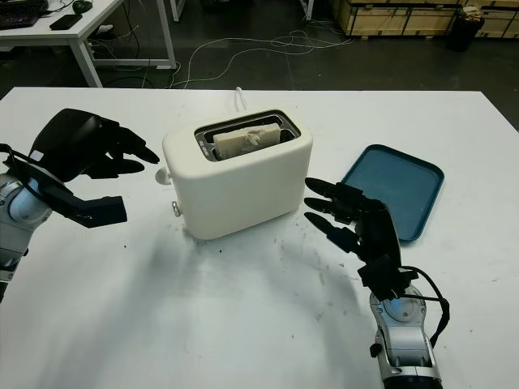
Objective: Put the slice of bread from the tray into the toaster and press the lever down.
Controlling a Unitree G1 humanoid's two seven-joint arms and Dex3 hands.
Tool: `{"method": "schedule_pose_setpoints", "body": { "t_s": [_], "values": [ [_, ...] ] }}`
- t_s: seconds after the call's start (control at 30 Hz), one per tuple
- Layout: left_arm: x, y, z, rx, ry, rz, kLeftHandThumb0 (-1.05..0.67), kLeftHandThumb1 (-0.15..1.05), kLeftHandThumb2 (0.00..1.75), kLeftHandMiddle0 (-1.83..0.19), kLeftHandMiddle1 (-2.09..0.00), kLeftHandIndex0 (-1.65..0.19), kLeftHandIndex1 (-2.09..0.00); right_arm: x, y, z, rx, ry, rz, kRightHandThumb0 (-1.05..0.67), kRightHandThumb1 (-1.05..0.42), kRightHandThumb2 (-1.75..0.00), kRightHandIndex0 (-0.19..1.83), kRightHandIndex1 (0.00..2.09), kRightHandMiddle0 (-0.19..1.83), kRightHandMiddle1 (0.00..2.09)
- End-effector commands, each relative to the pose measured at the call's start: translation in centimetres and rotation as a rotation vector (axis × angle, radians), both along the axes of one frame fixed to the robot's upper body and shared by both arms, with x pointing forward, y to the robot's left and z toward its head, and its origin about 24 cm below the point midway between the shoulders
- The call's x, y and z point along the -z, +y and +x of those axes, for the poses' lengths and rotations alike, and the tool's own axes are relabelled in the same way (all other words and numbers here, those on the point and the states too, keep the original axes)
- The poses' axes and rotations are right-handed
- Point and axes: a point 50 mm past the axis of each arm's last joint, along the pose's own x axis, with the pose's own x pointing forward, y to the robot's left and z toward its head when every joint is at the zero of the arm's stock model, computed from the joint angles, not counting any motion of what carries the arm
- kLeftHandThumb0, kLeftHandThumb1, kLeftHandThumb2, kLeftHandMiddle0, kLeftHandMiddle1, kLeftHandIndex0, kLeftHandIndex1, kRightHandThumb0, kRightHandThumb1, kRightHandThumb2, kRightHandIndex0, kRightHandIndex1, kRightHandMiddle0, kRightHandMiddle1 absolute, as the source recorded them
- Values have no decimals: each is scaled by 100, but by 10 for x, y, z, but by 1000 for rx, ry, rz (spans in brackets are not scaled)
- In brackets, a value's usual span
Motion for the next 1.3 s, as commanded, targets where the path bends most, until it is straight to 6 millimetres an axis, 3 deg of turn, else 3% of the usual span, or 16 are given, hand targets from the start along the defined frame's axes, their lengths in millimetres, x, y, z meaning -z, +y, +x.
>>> {"method": "schedule_pose_setpoints", "body": {
  "t_s": [0.0, 0.27, 0.47, 0.83, 0.93, 1.03, 1.27],
  "values": [
    [-4, 0, -4, 5, 5, 9, -21, 76, 0, -88, -117, -130, -2, -1, 0, -1, 2, 5, 5, -20, -91, 0, 97, 3, 86, 0],
    [-7, -5, -12, 45, -20, -10, -20, 75, 0, -94, -107, -131, -2, -1, 1, -2, 0, 2, 19, -20, -91, 0, 97, 2, 86, 0],
    [-3, -6, -10, 38, -4, 6, -18, 74, 0, -90, -133, -132, -2, -2, 1, -2, 4, -1, 27, -21, -92, 0, 96, 2, 86, 0],
    [3, -4, -2, 21, 37, 15, -16, 74, 0, -90, -127, -131, -1, -2, 0, -4, 12, 0, 13, -22, -92, -1, 96, 1, 85, 0],
    [5, -4, -2, 29, 50, -13, -13, 74, 0, -84, -149, -131, -1, -2, 1, -4, 8, -5, 16, -21, -92, -1, 96, 1, 85, 0],
    [7, -5, -1, 34, 53, -9, -14, 74, 0, -82, -157, -132, -1, -2, 2, -3, 8, -11, 7, -22, -92, -1, 97, 2, 86, 0],
    [9, -7, 1, 33, 71, -1, -20, 76, 1, -82, -154, -131, 0, -2, 3, -2, 7, -9, 2, -22, -92, -1, 96, 1, 86, 0]
  ]
}}
